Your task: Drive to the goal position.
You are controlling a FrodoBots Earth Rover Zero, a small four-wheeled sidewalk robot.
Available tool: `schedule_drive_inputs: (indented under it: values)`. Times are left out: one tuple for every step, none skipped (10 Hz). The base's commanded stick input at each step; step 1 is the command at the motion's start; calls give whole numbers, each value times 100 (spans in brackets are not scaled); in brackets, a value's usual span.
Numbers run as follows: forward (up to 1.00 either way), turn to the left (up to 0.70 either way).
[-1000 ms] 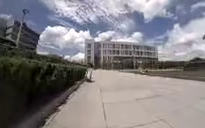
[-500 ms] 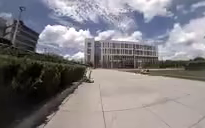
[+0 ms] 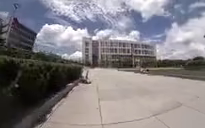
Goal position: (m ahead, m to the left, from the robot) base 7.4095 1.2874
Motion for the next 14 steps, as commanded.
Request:
schedule_drive_inputs:
  values:
    - [70,7]
    - [70,3]
    - [70,0]
    - [70,12]
    - [70,6]
    - [70,0]
    - [70,0]
    - [70,0]
    - [70,10]
    - [70,-16]
    - [70,-18]
    - [70,-2]
    - [70,14]
    - [70,14]
